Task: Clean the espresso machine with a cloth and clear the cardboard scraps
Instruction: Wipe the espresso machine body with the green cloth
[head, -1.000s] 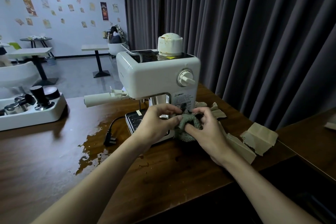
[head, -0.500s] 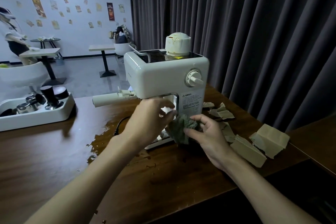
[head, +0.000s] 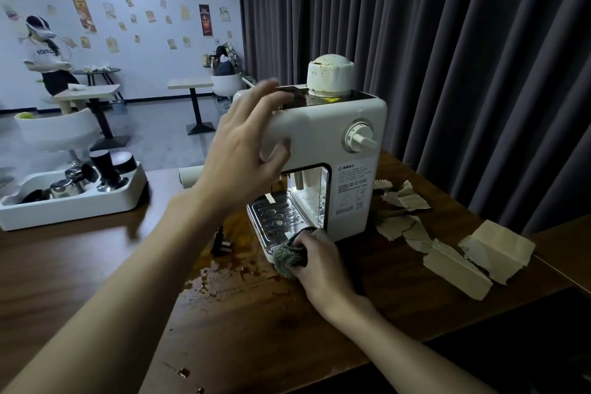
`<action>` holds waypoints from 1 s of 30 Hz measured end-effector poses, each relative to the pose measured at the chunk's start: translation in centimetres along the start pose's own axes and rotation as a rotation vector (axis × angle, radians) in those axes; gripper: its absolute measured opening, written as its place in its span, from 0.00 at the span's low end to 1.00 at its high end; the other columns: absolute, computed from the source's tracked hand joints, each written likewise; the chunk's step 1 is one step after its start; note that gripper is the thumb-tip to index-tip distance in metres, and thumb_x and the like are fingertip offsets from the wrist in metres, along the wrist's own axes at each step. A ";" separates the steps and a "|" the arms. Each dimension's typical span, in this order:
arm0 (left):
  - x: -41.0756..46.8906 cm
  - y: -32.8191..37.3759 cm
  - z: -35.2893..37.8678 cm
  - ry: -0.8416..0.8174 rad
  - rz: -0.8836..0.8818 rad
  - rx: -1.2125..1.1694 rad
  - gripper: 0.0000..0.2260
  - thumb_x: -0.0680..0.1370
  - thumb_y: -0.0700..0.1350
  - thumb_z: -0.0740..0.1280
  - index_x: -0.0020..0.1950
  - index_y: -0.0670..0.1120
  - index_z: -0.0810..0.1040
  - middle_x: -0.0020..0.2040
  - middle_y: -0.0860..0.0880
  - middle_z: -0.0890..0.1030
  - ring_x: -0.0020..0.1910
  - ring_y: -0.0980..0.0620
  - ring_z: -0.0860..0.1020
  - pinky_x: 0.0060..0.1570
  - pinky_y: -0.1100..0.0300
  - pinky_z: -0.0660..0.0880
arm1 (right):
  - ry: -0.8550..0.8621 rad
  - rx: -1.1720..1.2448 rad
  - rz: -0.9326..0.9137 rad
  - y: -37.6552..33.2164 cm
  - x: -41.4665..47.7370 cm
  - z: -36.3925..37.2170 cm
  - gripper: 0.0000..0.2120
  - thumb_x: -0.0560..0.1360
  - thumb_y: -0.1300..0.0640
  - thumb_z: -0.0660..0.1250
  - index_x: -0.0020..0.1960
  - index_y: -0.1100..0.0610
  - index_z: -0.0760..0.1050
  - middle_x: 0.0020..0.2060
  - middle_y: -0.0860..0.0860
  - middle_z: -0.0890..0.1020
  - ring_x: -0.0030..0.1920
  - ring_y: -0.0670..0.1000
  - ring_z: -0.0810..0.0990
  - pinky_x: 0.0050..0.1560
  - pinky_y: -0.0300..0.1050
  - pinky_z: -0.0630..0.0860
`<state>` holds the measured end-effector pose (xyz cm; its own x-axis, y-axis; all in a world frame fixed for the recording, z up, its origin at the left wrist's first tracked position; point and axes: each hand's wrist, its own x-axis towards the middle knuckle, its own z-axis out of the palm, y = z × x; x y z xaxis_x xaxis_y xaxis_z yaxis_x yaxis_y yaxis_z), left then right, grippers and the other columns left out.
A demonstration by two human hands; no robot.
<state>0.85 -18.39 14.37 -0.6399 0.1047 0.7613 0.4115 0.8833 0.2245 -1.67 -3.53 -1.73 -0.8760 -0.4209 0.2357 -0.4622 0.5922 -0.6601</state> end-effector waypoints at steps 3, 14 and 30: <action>0.2 -0.7 -0.1 -0.002 -0.034 -0.029 0.17 0.77 0.45 0.65 0.66 0.48 0.76 0.79 0.49 0.63 0.77 0.47 0.63 0.70 0.38 0.68 | 0.074 0.003 -0.002 0.7 0.6 -0.4 0.11 0.72 0.61 0.74 0.52 0.57 0.77 0.51 0.49 0.74 0.49 0.49 0.75 0.42 0.27 0.67; 0.1 -1.6 0.9 0.039 -0.036 -0.177 0.15 0.78 0.43 0.66 0.65 0.49 0.77 0.72 0.60 0.64 0.74 0.51 0.65 0.67 0.39 0.72 | 0.402 0.144 0.314 5.6 2.0 -6.1 0.14 0.71 0.64 0.73 0.56 0.57 0.76 0.55 0.53 0.78 0.54 0.52 0.78 0.45 0.38 0.76; 0.0 -1.7 1.5 0.077 -0.062 -0.202 0.15 0.78 0.44 0.65 0.64 0.50 0.77 0.73 0.60 0.64 0.75 0.51 0.65 0.68 0.39 0.71 | 0.452 0.161 0.300 3.9 1.4 -3.8 0.32 0.73 0.55 0.73 0.73 0.61 0.65 0.69 0.55 0.67 0.69 0.54 0.67 0.62 0.41 0.68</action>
<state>-0.87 -19.17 13.07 -0.6200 0.0112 0.7845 0.4992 0.7770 0.3834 -5.25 0.81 -1.22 -0.9541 0.1075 0.2795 -0.1875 0.5133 -0.8375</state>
